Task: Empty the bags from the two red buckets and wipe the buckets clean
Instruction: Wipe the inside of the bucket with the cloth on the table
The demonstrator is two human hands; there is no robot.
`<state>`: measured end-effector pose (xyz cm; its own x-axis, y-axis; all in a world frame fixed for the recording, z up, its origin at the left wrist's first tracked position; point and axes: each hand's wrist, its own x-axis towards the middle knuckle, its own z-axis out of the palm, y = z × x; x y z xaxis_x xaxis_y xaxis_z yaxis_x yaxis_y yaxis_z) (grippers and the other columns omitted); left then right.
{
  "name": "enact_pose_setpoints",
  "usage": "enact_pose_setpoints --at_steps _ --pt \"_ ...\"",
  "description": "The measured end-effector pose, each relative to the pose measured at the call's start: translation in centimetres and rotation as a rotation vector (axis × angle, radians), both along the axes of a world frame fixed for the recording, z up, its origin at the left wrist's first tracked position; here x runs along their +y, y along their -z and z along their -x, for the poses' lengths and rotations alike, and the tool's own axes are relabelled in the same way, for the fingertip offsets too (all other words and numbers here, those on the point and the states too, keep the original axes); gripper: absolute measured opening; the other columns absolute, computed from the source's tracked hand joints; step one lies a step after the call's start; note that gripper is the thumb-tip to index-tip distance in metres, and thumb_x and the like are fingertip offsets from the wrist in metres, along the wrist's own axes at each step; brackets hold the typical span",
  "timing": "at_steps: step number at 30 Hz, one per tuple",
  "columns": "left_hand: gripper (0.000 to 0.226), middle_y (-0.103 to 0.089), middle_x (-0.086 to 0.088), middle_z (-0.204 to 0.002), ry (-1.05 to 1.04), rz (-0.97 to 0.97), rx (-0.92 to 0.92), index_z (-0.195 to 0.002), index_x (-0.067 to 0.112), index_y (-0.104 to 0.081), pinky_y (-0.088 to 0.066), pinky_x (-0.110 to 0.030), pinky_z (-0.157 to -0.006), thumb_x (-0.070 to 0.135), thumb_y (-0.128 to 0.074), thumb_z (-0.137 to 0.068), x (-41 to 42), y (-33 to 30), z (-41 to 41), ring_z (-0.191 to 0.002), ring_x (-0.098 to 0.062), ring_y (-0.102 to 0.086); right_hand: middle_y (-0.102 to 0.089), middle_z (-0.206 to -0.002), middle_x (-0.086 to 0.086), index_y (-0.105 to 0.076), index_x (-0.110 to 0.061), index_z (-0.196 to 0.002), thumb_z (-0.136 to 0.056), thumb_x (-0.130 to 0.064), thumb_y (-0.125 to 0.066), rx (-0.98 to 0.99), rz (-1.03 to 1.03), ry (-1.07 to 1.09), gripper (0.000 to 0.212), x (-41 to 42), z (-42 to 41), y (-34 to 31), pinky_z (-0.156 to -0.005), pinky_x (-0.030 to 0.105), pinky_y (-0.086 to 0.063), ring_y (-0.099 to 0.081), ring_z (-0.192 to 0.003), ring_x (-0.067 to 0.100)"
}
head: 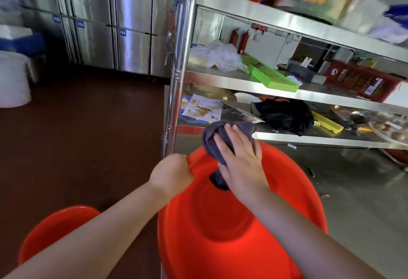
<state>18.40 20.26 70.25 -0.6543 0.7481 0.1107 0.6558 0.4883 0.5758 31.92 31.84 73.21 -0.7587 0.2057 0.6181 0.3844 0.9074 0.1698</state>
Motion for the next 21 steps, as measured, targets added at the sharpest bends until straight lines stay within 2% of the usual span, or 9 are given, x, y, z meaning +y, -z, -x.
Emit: enact_pose_setpoints --at_steps 2,6,9,11,15,19,21 --pt "0.02 -0.052 0.0 -0.065 -0.003 -0.009 0.03 -0.062 0.019 -0.042 -0.034 -0.027 -0.057 0.012 -0.051 -0.078 0.2 0.1 -0.4 -0.075 -0.03 -0.06 -0.04 -0.147 0.008 -0.047 -0.025 -0.138 -0.065 -0.029 -0.081 -0.114 -0.026 0.111 0.081 -0.1 1.0 0.2 -0.105 0.056 -0.031 -0.036 -0.137 0.028" --pt "0.014 -0.062 -0.006 -0.078 -0.015 -0.027 0.052 -0.069 0.019 -0.045 -0.034 -0.026 -0.06 0.013 -0.05 -0.08 0.7 -0.1 -0.7 -0.083 -0.031 -0.062 -0.052 -0.133 0.008 -0.055 -0.03 -0.125 -0.062 -0.022 -0.081 -0.055 -0.069 0.134 0.069 0.1 2.7 0.6 -0.104 0.057 -0.029 -0.044 -0.127 0.03" --pt "0.009 -0.058 -0.004 -0.076 -0.02 -0.029 0.049 -0.074 0.018 -0.05 -0.035 -0.026 -0.06 0.011 -0.051 -0.079 0.9 -0.2 -0.9 -0.083 -0.03 -0.062 -0.054 -0.124 0.005 -0.054 -0.03 -0.12 -0.067 -0.018 -0.074 -0.021 -0.152 0.057 0.058 0.4 3.2 1.0 -0.108 0.055 -0.021 -0.043 -0.122 0.027" --pt "0.007 -0.061 -0.004 -0.078 -0.026 -0.019 0.059 -0.077 0.017 -0.053 -0.035 -0.026 -0.059 0.01 -0.052 -0.078 0.9 -0.3 -1.1 -0.08 -0.029 -0.062 -0.055 -0.121 0.004 -0.053 -0.03 -0.12 -0.072 -0.016 -0.069 -0.028 -0.193 -0.003 0.052 0.7 3.1 1.0 -0.109 0.055 -0.022 -0.046 -0.121 0.027" --pt "0.023 -0.046 0.005 -0.06 -0.012 -0.01 0.042 -0.061 0.021 -0.042 -0.03 -0.027 -0.048 0.009 -0.052 -0.078 1.1 -0.6 -1.2 -0.062 -0.023 -0.051 -0.06 -0.107 0.0 -0.058 -0.029 -0.114 -0.073 -0.03 -0.068 -0.053 -0.244 -0.039 0.043 2.4 2.2 -0.1 -0.105 0.053 -0.031 -0.056 -0.103 0.024" --pt "0.02 -0.051 0.004 -0.059 0.002 -0.005 0.024 -0.06 0.022 -0.045 -0.03 -0.024 -0.042 0.011 -0.055 -0.074 1.3 -0.7 -1.1 -0.059 -0.021 -0.053 -0.058 -0.091 0.003 -0.058 -0.026 -0.11 -0.066 -0.047 -0.074 -0.018 -0.281 0.053 0.051 4.4 0.8 -0.7 -0.107 0.058 -0.03 -0.058 -0.088 0.026" --pt "0.014 -0.055 0.003 -0.061 -0.001 0.004 0.001 -0.064 0.02 -0.051 -0.034 -0.025 -0.044 0.013 -0.055 -0.074 1.2 -0.6 -0.9 -0.059 -0.017 -0.056 -0.058 -0.086 0.003 -0.061 -0.024 -0.108 -0.063 -0.052 -0.076 -0.007 -0.271 0.122 0.055 5.4 -0.1 -1.0 -0.105 0.055 -0.036 -0.059 -0.083 0.027"
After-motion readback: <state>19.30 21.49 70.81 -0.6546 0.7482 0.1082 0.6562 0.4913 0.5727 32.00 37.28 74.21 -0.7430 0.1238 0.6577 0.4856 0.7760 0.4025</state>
